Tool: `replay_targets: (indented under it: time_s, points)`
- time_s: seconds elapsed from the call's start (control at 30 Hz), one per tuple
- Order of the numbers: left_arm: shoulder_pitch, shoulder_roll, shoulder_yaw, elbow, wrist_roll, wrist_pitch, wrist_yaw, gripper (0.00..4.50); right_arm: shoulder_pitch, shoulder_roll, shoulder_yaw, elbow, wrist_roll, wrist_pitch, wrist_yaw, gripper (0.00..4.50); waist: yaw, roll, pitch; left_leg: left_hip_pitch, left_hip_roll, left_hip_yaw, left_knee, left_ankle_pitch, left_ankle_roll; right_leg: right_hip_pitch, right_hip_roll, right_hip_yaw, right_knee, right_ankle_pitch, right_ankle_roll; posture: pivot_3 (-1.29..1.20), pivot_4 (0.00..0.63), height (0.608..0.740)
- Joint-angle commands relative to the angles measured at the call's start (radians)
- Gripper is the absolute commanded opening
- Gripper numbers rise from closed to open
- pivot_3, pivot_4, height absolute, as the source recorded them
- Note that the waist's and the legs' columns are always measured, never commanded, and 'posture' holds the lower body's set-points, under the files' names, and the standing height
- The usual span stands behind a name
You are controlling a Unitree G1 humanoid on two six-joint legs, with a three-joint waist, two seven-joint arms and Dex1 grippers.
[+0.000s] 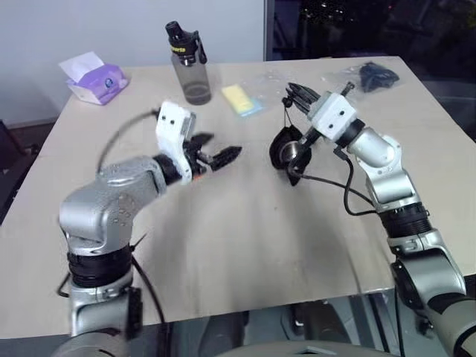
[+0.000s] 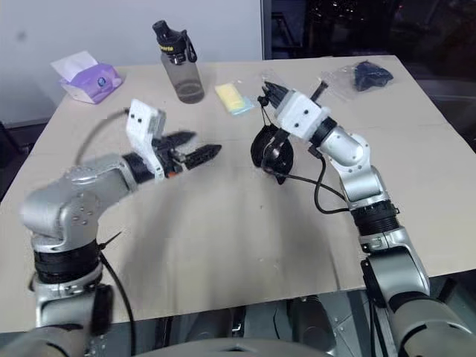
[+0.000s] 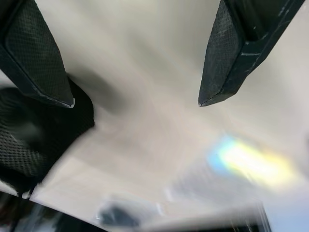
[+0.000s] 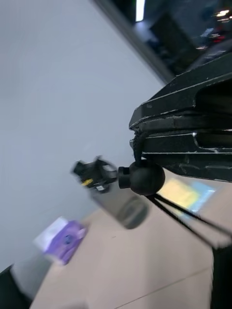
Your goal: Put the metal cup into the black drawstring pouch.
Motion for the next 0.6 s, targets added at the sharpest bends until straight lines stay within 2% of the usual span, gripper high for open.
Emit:
replay_targets:
  time_s: [0.03,0.17,0.43,0.47,0.53,0.6]
  points:
    - [-0.048,-0.036,-0.056,-0.003,0.023,-0.166,-0.053,4.28,-0.023,-0.012,0.02,-0.057,-0.025,-0.038,0.019,0.0,0.007,0.0,0.0,0.0,0.0,0.0,0.0,0.0,0.0,0.0,0.0,0.0,0.0,0.0,0.0,0.0,0.15,0.74]
    - [-0.067,-0.063,-0.082,0.019,0.013,-0.21,-0.078,4.28,-0.027,-0.012,0.047,-0.073,-0.052,-0.049,0.03,0.0,0.007,0.0,0.0,-0.003,0.0,0.002,-0.001,0.0,0.0,-0.003,0.001,0.0,0.0,0.002,0.003,0.0,0.15,0.74]
    - [-0.093,-0.091,-0.056,0.053,-0.029,-0.205,-0.077,4.28,-0.026,0.004,0.071,-0.084,-0.074,-0.055,0.037,0.0,0.005,0.0,0.0,-0.002,0.002,0.005,-0.002,0.0,0.001,-0.004,0.003,0.0,0.002,0.002,0.004,0.0,0.15,0.74]
    - [-0.09,-0.09,-0.057,0.05,-0.031,-0.206,-0.079,3.78,-0.025,0.005,0.072,-0.083,-0.076,-0.055,0.036,0.0,0.005,0.0,0.0,-0.002,0.002,0.005,-0.002,0.0,0.001,-0.004,0.003,0.0,0.002,0.002,0.004,0.0,0.15,0.74]
    - [-0.085,-0.095,-0.053,0.046,-0.042,-0.201,-0.072,3.14,-0.024,0.007,0.074,-0.081,-0.077,-0.056,0.034,0.0,0.005,0.0,0.0,-0.002,0.002,0.005,-0.002,0.0,0.001,-0.004,0.003,0.0,0.002,0.002,0.004,0.0,0.15,0.74]
    - [-0.08,-0.094,-0.053,0.041,-0.048,-0.197,-0.069,2.18,-0.023,0.007,0.076,-0.079,-0.078,-0.058,0.033,0.0,0.005,0.0,0.0,-0.002,0.002,0.005,-0.002,0.0,0.001,-0.004,0.003,0.0,0.002,0.002,0.004,0.0,0.15,0.74]
